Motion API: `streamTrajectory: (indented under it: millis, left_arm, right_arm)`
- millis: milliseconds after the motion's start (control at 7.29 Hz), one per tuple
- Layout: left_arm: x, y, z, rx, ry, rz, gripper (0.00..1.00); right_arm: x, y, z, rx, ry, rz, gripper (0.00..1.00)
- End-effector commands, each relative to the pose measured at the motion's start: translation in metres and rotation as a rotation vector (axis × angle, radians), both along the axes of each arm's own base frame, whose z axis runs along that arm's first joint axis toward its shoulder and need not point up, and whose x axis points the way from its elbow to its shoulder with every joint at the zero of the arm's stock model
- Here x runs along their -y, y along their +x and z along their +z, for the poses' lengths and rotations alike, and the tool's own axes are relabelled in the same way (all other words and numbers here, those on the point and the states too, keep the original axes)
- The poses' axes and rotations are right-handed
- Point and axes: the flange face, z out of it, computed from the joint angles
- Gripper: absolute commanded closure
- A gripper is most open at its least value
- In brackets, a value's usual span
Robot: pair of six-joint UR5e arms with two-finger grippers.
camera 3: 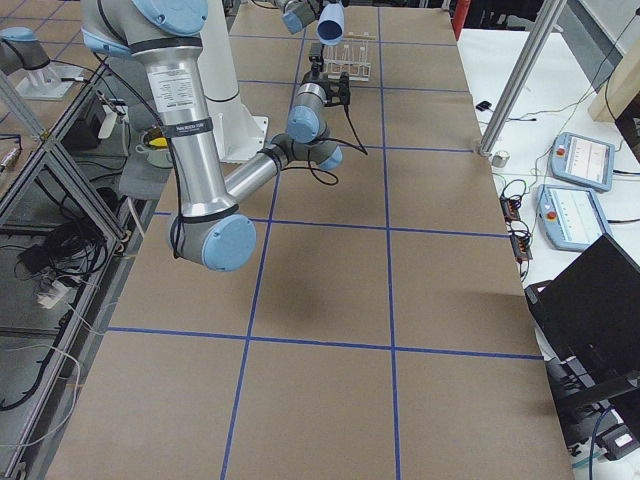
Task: Hang cup on cup holder
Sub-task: 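Open the right gripper and withdraw it while the left gripper pulls the cup away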
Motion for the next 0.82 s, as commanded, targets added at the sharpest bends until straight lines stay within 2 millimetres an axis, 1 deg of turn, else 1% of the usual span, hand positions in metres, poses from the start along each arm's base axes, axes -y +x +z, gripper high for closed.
streamTrajectory:
  millis: [0, 137, 275, 412, 549, 686]
  left_arm:
    - [0.022, -0.011, 0.021, 0.076, -0.029, -0.060, 1.00]
    - [0.029, -0.010, 0.027, 0.144, -0.013, -0.088, 1.00]
    - [0.043, -0.013, 0.029, 0.240, -0.029, -0.115, 1.00]
    - [0.055, -0.014, 0.030, 0.341, -0.051, -0.145, 1.00]
    - [0.057, -0.019, 0.026, 0.462, 0.000, -0.177, 1.00]
    - [0.066, -0.035, 0.023, 0.599, 0.016, -0.205, 1.00]
  right_arm:
    - [0.032, 0.026, 0.020, -0.086, -0.028, 0.064, 0.00]
    - [0.063, 0.048, 0.030, -0.192, -0.076, 0.106, 0.00]
    - [0.100, 0.093, 0.038, -0.322, -0.128, 0.189, 0.00]
    - [0.130, 0.115, 0.048, -0.474, -0.087, 0.288, 0.00]
    - [0.148, 0.126, 0.058, -0.612, -0.028, 0.382, 0.00]
    - [0.163, 0.138, 0.065, -0.719, -0.017, 0.415, 0.00]
